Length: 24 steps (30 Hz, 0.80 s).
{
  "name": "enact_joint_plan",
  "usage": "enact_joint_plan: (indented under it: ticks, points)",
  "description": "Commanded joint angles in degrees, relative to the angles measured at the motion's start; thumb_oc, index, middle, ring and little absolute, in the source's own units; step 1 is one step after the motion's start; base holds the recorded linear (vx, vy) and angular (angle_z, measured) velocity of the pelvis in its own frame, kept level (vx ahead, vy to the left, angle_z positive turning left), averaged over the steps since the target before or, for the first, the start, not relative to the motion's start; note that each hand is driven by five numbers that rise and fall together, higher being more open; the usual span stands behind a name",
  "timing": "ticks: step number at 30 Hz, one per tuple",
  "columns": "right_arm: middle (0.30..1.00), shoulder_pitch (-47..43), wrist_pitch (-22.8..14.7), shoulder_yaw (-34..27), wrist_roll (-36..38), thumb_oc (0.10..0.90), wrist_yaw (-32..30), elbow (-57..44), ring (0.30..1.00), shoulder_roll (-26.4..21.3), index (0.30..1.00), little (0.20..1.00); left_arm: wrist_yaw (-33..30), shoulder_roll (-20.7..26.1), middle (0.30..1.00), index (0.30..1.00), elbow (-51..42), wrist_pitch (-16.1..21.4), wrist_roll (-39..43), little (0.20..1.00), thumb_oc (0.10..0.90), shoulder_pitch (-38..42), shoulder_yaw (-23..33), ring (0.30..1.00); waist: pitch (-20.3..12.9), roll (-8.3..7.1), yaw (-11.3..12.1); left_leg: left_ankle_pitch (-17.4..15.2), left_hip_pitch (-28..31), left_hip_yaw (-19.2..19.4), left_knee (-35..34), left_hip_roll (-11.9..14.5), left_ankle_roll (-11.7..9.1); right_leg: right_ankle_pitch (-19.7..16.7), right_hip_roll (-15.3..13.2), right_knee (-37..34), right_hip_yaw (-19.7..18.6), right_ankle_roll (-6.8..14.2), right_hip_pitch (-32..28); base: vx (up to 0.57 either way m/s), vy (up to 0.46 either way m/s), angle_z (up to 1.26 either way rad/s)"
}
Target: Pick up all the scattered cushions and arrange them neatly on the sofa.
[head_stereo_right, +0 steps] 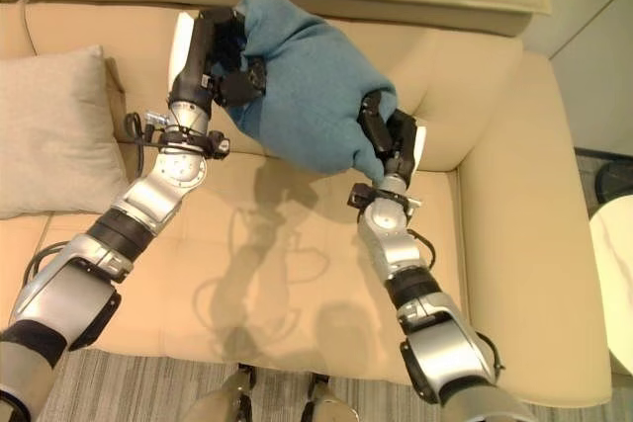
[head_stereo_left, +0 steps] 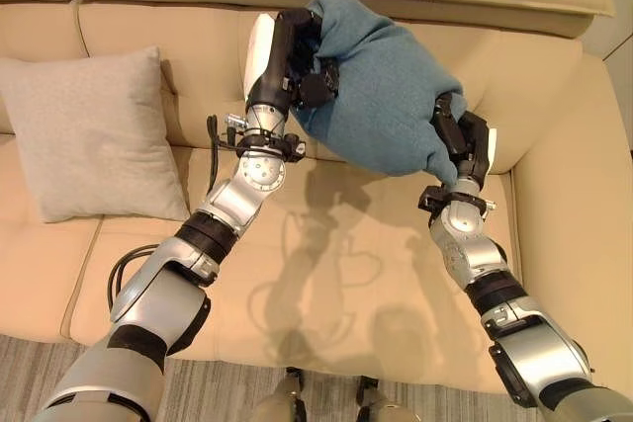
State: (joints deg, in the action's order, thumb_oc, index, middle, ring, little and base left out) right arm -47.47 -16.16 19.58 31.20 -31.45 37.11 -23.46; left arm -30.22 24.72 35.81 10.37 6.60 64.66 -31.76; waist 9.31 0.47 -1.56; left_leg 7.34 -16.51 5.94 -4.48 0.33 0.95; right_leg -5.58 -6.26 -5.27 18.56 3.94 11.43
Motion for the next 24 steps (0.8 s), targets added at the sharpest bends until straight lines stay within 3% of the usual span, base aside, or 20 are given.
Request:
enact_joint_plan:
  ticks: [1,8,18,24]
  points:
    - [0.300,-23.42,-13.67,-0.47,-8.22,0.400,1.36,-10.34,0.300,-0.45,0.300,0.300,-1.93,-2.94,0.300,0.300,-8.17,12.09,-5.30,0.300,0.400,16.76,-5.74,0.300,-7.50,-0.49,1.71,-6.14,2.03,-0.11,-0.52,2.52,-6.04,6.94,0.59,0.27,1.92,3.58,-3.43,0.02,-0.002,-0.03]
    - [0.300,-21.98,-13.05,-1.00,-13.75,0.400,-1.62,-13.29,0.300,-3.18,0.300,0.300,-4.27,-3.31,0.300,0.300,-12.45,12.67,-3.19,0.300,0.400,14.02,-1.23,0.300,-7.24,-1.19,2.14,-5.66,0.36,-0.54,-0.52,2.79,-6.37,7.05,0.91,0.27,2.12,3.39,-1.70,0.00,-0.002,0.01]
    - [0.300,-8.85,-13.38,-10.37,-16.54,0.400,-2.55,-20.75,0.300,-7.81,0.300,0.300,2.94,-5.32,0.300,0.300,-23.58,13.37,2.14,0.300,0.400,2.52,3.23,0.300,-7.93,-0.83,2.65,-5.89,2.74,-1.79,-0.52,2.56,-5.90,8.24,1.17,0.27,3.27,2.80,-4.89,0.02,-0.020,0.07]
    - [0.300,-6.67,-13.03,-12.21,-16.06,0.400,-1.72,-21.70,0.300,-8.02,0.300,0.300,5.37,-6.76,0.300,0.300,-25.86,12.78,4.20,0.300,0.400,-0.67,3.87,0.300,-8.12,-0.42,3.14,-6.05,4.90,-2.18,-0.52,2.44,-5.87,8.92,1.28,0.27,3.84,2.59,-7.42,0.02,-0.040,0.04]
